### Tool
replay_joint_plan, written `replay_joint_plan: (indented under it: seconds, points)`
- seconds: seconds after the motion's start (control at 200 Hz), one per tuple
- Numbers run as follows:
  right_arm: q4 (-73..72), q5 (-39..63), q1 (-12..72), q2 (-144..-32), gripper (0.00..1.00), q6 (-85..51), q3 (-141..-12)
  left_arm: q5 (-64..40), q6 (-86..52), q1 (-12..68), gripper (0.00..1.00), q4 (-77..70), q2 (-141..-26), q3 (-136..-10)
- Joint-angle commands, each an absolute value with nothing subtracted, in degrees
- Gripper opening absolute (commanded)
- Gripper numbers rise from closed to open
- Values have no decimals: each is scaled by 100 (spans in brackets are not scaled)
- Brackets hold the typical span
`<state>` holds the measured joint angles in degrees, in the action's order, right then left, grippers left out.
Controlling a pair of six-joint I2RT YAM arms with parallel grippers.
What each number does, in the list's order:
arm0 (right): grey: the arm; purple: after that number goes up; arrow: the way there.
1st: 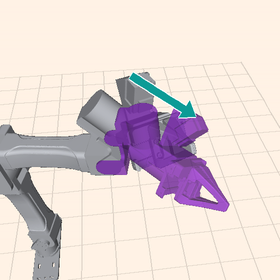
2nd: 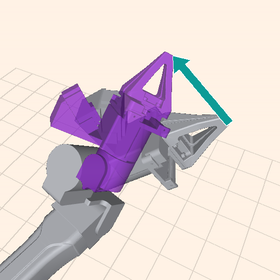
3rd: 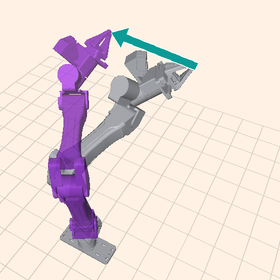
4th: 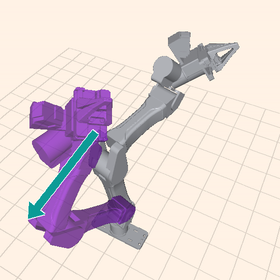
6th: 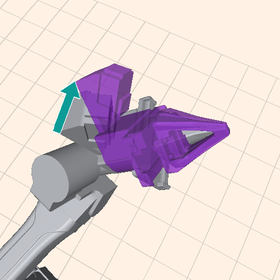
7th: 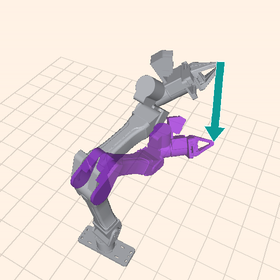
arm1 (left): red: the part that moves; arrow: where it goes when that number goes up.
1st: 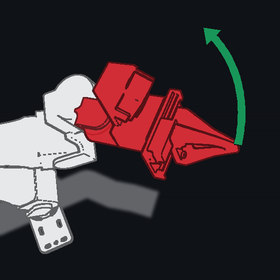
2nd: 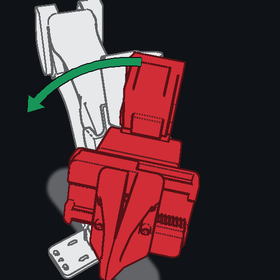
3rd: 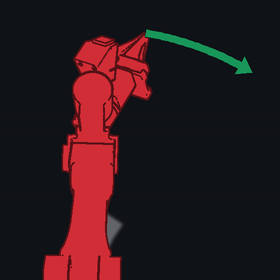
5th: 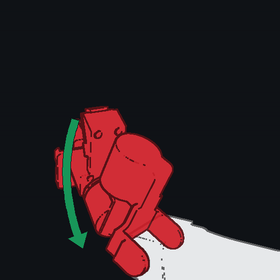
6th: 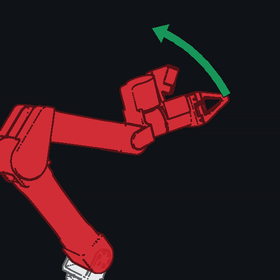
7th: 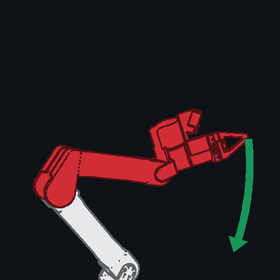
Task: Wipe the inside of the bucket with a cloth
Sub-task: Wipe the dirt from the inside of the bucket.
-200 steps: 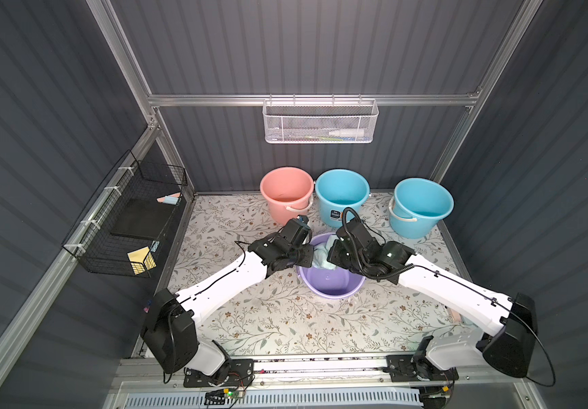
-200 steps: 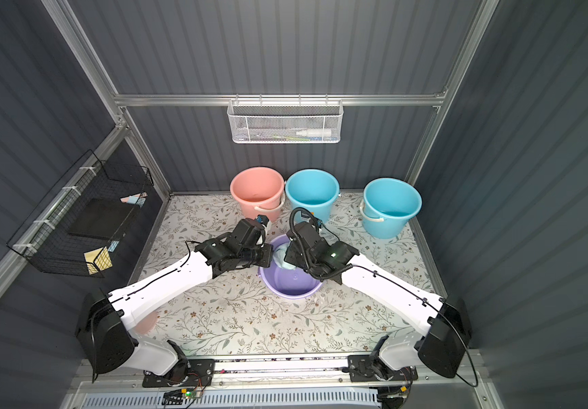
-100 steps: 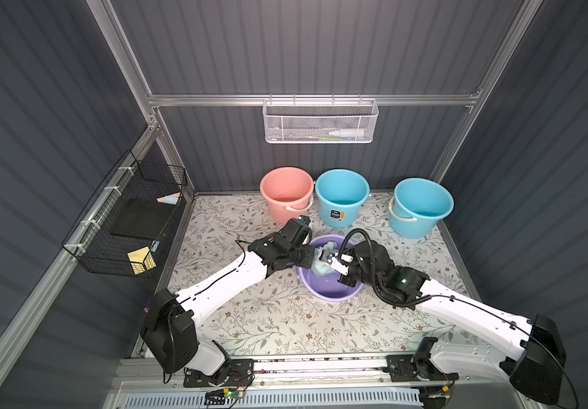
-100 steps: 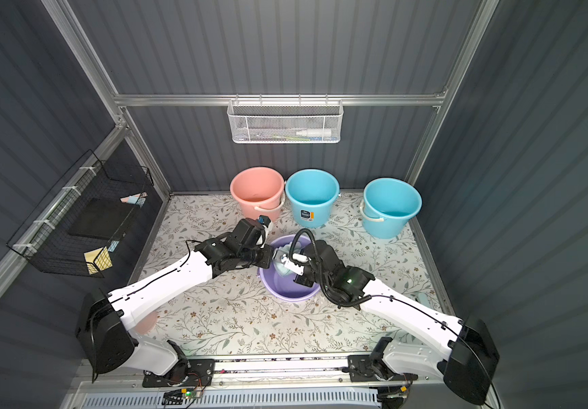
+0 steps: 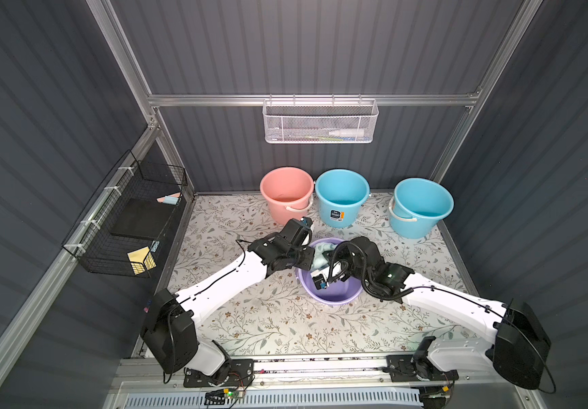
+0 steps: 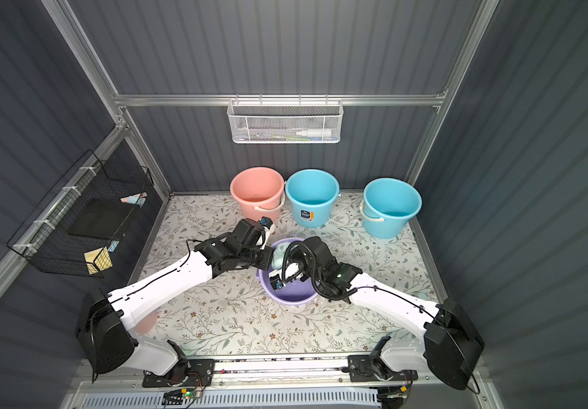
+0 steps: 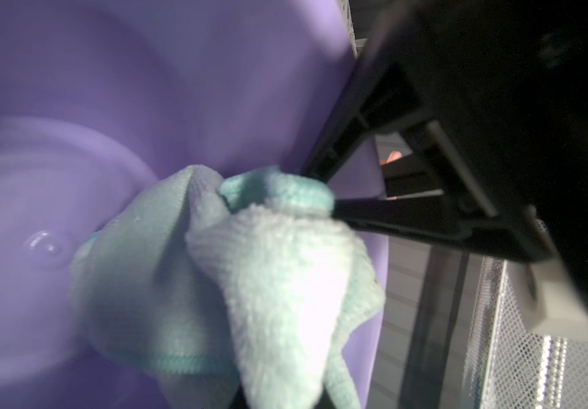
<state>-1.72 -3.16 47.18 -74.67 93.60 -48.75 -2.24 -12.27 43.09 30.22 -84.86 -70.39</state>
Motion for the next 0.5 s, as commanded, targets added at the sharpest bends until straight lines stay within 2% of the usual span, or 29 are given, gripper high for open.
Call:
replay_joint_plan:
  seconds: [0.0, 0.17, 0.39, 0.495]
  points:
    - [-335, -429, 4618, -7595, 0, 10056, -5165, -435, -1038, 4342, 0, 3102, -8257, -7194]
    - [131, -369, 4579, -7856, 0, 10274, -5281, -475, -971, 4342, 0, 3110, -8232, -7198]
    - [1594, 14, 4586, -8213, 0, 10064, -5724, -510, -941, 4342, 0, 3068, -8204, -7236]
    - [1683, 253, 4580, -8428, 0, 10012, -5748, -544, -939, 4342, 0, 3041, -8238, -7235]
